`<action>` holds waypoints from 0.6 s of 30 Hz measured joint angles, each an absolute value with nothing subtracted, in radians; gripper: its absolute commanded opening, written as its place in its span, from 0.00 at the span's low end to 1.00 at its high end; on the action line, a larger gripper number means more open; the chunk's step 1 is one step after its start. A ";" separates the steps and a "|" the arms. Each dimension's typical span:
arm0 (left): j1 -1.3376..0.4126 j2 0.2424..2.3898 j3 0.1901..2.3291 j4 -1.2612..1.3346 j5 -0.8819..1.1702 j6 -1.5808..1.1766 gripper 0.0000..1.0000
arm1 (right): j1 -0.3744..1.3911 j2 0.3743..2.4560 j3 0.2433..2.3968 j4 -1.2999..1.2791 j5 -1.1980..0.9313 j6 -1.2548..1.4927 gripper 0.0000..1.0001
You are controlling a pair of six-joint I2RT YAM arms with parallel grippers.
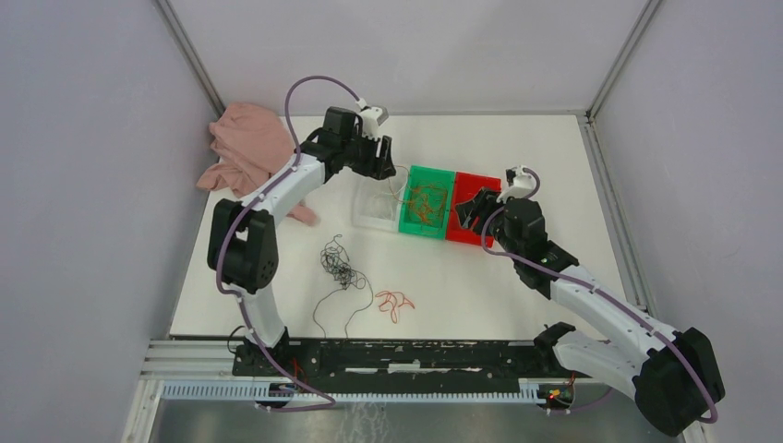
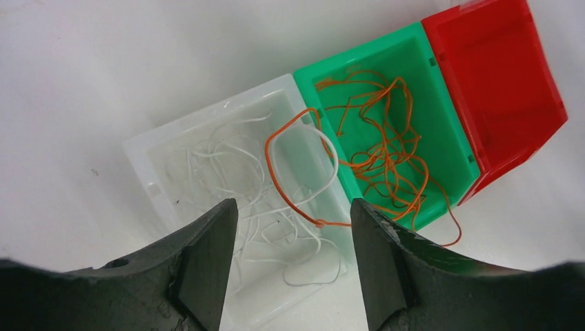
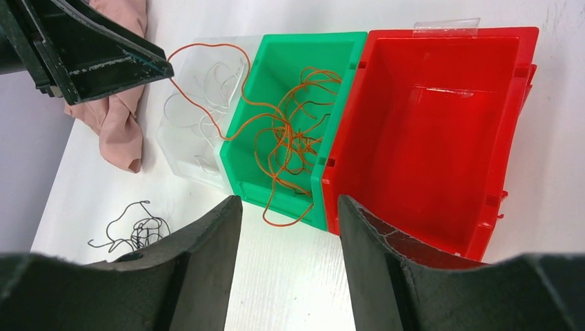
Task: Untangle the cables
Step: Pick up the cable at the center of the board.
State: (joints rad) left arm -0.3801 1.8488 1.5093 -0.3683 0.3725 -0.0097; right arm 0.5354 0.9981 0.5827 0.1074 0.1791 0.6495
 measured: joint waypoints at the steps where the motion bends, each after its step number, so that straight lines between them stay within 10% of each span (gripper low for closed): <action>1: -0.380 1.849 1.501 -0.346 0.381 -0.028 0.66 | 0.535 0.998 0.583 0.106 0.177 0.650 0.59; 18: -0.380 1.922 1.498 -0.227 0.405 -0.097 0.47 | 0.535 0.979 0.583 0.081 0.166 0.637 0.55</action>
State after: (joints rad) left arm -0.3798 1.9224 1.4982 -0.2268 0.4053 -0.0975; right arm 0.5354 0.9791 0.5831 0.0807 0.1661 0.6373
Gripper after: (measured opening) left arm 0.560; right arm 0.563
